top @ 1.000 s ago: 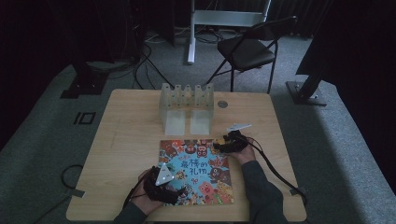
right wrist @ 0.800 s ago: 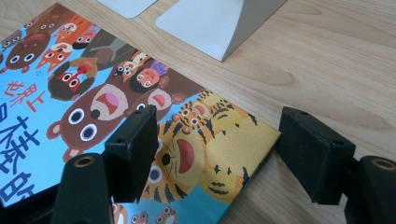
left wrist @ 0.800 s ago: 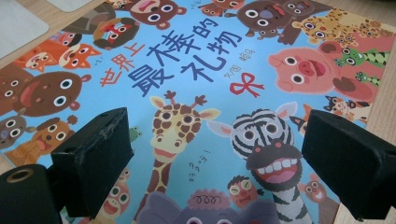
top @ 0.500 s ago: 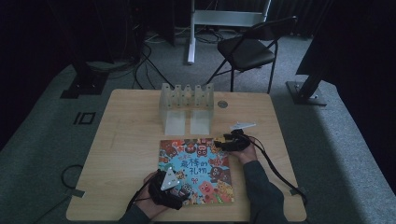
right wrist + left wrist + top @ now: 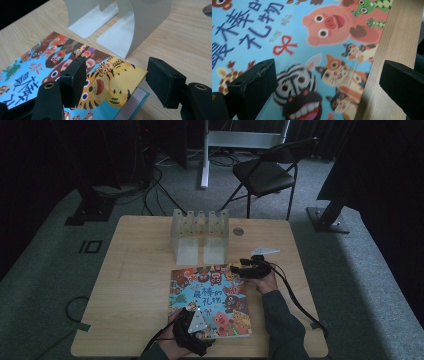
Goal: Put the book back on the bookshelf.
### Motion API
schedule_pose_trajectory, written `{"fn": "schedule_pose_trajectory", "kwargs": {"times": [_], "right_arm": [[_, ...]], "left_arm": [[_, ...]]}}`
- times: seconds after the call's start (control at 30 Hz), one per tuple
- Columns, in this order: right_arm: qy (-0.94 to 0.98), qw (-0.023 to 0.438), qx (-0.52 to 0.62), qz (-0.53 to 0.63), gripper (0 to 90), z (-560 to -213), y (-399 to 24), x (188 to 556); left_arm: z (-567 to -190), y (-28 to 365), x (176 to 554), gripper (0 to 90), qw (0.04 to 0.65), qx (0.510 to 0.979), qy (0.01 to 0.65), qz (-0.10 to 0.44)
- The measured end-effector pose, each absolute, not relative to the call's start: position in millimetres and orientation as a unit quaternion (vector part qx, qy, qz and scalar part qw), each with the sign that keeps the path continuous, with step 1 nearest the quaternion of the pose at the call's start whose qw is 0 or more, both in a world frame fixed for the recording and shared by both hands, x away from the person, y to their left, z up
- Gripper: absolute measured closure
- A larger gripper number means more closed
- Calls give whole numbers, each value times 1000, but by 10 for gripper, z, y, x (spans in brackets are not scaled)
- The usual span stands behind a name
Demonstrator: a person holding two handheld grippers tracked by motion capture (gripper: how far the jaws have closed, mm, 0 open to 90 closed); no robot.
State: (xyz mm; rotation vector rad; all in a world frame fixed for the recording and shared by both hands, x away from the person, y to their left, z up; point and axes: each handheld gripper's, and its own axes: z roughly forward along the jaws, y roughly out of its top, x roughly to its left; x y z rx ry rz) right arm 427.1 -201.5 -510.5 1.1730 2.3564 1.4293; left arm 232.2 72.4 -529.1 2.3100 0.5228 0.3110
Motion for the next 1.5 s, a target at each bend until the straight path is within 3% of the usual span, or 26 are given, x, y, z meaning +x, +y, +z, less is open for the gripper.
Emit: {"fn": "schedule_pose_trajectory", "kwargs": {"times": [0.43, 0.53, 0.63, 0.73, 0.83, 0.97, 1.5], "right_arm": [[777, 64, 384, 495, 341, -4998, -1990, 4244], [774, 62, 384, 499, 343, -4990, -1995, 4245], [771, 58, 384, 504, 354, -4984, -1998, 4244], [765, 55, 386, 512, 365, -4972, -2003, 4245], [759, 50, 386, 522, 369, -4960, -2010, 4250], [758, 50, 386, 523, 369, -4958, -2010, 4249], [757, 55, 377, 530, 378, -4854, -1984, 4234]], "left_arm": [[-5182, 566, 2336, 18, 406, 882, 186, 150], [-5118, 623, 2346, 86, 421, 872, 194, 156], [-5031, 741, 2396, 90, 435, 862, 205, 158], [-5042, 726, 2341, 84, 427, 867, 199, 163], [-5100, 647, 2284, 22, 413, 876, 192, 159], [-5191, 550, 2261, 21, 399, 886, 182, 148], [-5180, 487, 2251, 18, 403, 872, 175, 218]]}}
